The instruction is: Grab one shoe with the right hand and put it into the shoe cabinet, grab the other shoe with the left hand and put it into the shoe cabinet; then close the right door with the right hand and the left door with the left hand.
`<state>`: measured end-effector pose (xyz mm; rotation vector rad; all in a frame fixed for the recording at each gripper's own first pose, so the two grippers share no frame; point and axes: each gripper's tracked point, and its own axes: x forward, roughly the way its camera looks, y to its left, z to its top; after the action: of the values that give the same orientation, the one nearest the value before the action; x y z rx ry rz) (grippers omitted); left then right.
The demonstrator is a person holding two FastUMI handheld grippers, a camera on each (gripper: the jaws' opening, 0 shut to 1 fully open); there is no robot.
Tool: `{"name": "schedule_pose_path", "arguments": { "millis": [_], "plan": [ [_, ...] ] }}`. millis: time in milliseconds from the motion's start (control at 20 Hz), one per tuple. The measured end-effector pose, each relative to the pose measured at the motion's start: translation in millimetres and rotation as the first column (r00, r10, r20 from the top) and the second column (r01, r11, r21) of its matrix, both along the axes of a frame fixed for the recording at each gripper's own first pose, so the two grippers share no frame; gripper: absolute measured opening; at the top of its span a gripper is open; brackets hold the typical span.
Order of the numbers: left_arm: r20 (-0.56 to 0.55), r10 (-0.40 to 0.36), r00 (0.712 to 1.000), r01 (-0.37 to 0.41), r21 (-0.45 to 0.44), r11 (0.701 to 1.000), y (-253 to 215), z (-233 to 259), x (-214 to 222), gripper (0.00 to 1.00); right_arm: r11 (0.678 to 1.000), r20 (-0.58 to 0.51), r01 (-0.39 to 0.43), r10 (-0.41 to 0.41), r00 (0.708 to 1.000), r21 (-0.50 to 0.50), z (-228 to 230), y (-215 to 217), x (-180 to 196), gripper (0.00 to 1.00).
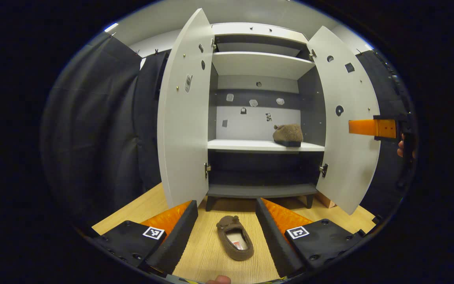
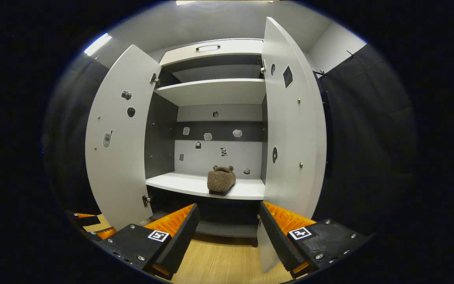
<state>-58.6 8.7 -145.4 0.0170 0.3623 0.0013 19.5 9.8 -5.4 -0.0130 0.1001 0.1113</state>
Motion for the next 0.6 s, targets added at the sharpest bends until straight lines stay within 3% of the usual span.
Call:
{"name": "schedule_pose_path", "arguments": {
  "millis": [250,450,500,600],
  "plan": [
    [-0.178,-0.013,0.984,0.003,-0.059,0.998,0,-85,9,0.96,0.999,0.004,-0.051,0.050,0.999,0.018,-17,12,-29,0.94],
    [-0.349,0.030,0.937,-0.077,-0.122,0.990,17,-167,20,0.97,0.986,-0.041,-0.152,0.155,0.987,0.068,-35,34,-51,0.94],
    [-0.378,0.044,0.925,-0.099,-0.127,0.987,24,-184,24,1.00,0.985,-0.041,-0.167,0.169,0.985,0.051,-35,34,-55,0.94],
    [-0.416,0.061,0.907,-0.119,-0.114,0.986,35,-211,35,0.97,0.984,-0.036,-0.180,0.180,0.983,-0.008,-38,32,-63,0.94]
  ]
}}
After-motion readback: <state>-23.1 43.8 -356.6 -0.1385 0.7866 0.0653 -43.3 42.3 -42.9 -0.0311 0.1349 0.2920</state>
